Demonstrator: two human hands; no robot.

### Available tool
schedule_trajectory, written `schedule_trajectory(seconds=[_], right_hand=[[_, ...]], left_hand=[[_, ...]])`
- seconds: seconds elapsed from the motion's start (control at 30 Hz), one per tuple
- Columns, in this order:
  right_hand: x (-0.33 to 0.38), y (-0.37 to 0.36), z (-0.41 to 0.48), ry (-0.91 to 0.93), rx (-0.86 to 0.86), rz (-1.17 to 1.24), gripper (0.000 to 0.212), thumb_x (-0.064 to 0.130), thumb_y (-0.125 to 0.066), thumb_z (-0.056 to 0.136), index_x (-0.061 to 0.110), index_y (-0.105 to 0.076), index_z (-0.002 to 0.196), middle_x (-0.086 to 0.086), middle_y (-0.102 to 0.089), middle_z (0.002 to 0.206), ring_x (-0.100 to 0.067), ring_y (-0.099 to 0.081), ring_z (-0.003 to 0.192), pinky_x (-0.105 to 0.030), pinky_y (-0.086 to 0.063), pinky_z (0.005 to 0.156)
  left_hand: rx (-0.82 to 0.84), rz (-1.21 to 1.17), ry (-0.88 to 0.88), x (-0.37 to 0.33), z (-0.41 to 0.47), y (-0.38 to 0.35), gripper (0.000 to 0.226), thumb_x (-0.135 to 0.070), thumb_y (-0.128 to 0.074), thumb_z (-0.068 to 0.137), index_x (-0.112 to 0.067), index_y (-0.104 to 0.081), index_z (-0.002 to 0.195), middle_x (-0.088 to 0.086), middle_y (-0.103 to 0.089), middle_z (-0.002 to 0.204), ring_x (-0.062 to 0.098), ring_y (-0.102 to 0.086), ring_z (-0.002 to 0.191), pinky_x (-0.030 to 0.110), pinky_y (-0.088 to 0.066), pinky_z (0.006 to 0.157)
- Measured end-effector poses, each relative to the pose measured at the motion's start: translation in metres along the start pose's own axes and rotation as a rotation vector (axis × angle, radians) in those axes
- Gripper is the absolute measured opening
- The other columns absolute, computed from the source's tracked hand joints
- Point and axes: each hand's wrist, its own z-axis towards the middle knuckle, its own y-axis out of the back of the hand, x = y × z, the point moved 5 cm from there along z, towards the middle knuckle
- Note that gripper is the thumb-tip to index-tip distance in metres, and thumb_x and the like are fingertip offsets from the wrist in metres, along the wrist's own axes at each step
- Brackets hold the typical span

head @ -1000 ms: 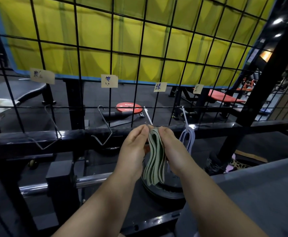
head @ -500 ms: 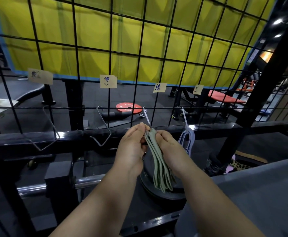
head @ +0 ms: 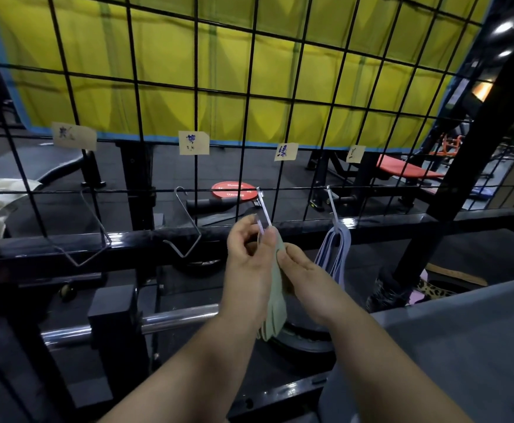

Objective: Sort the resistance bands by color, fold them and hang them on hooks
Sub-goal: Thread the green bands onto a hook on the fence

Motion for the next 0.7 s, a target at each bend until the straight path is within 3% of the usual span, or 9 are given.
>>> schedule_trajectory(seconds=[0.07, 0.17, 0.27, 0.33, 0.43, 0.57, 0.7], right_hand=[[-0.006, -0.003, -0.004, 0.002, 0.016, 0.015, 0.025, 0.043, -0.043, 0.102, 0.039, -0.057, 0.123, -0.006, -0.068, 0.118, -0.024, -0.064, 0.112, -0.045, -0.051, 0.099], [-0.015, -0.006, -0.009, -0.017, 0.011, 0.098, 0.030, 0.042, -0.044, 0.101, 0.031, -0.058, 0.125, 0.003, -0.070, 0.116, -0.010, -0.066, 0.108, -0.029, -0.054, 0.091], [-0.030, -0.004, -0.015, -0.064, -0.037, 0.114, 0.032, 0.042, -0.041, 0.102, 0.027, -0.061, 0.123, 0.009, -0.070, 0.114, 0.002, -0.066, 0.100, -0.014, -0.052, 0.078], [-0.042, -0.004, -0.017, -0.094, -0.045, 0.103, 0.033, 0.040, -0.036, 0.104, 0.029, -0.061, 0.124, 0.010, -0.069, 0.116, 0.004, -0.065, 0.101, -0.013, -0.051, 0.078], [-0.058, -0.008, -0.018, -0.133, -0.062, 0.146, 0.036, 0.036, -0.032, 0.106, 0.027, -0.063, 0.123, 0.005, -0.072, 0.115, -0.006, -0.067, 0.104, -0.021, -0.053, 0.082], [-0.074, -0.017, -0.019, -0.187, -0.056, 0.238, 0.037, 0.039, -0.034, 0.106, 0.020, -0.059, 0.126, -0.006, -0.070, 0.117, -0.027, -0.063, 0.115, -0.048, -0.049, 0.102], [-0.077, -0.023, -0.022, -0.143, -0.049, 0.203, 0.033, 0.040, -0.036, 0.106, 0.022, -0.057, 0.125, -0.003, -0.070, 0.116, -0.024, -0.065, 0.112, -0.050, -0.049, 0.101]], left_hand=[[0.010, 0.167, -0.065, 0.006, -0.005, 0.003, 0.050, -0.055, -0.069, 0.078, -0.037, -0.048, 0.120, -0.010, -0.059, 0.116, -0.001, -0.060, 0.104, 0.021, -0.049, 0.087], [-0.014, 0.360, -0.083, 0.022, -0.010, 0.011, 0.048, -0.052, -0.067, 0.080, -0.034, -0.049, 0.122, -0.003, -0.058, 0.120, 0.009, -0.060, 0.108, 0.028, -0.052, 0.089], [0.007, 0.448, -0.095, 0.033, -0.011, 0.015, 0.027, -0.038, -0.065, 0.089, -0.031, -0.054, 0.114, -0.001, -0.058, 0.115, 0.006, -0.059, 0.102, 0.013, -0.048, 0.079], [0.007, 0.452, -0.086, 0.038, -0.011, 0.017, 0.014, -0.034, -0.063, 0.091, -0.036, -0.054, 0.101, 0.001, -0.061, 0.110, 0.008, -0.061, 0.098, 0.014, -0.047, 0.074], [-0.009, 0.468, -0.064, 0.046, -0.013, 0.017, 0.012, -0.032, -0.063, 0.091, -0.035, -0.053, 0.097, 0.000, -0.062, 0.107, 0.007, -0.061, 0.095, 0.014, -0.045, 0.071], [-0.077, 0.517, -0.056, 0.054, -0.015, 0.020, 0.009, -0.034, -0.056, 0.095, -0.029, -0.050, 0.099, -0.001, -0.060, 0.101, 0.007, -0.059, 0.091, 0.013, -0.042, 0.069], [-0.116, 0.519, -0.104, 0.059, -0.020, 0.022, 0.007, -0.031, -0.053, 0.097, -0.025, -0.051, 0.099, -0.004, -0.060, 0.093, 0.019, -0.061, 0.093, 0.033, -0.049, 0.080]])
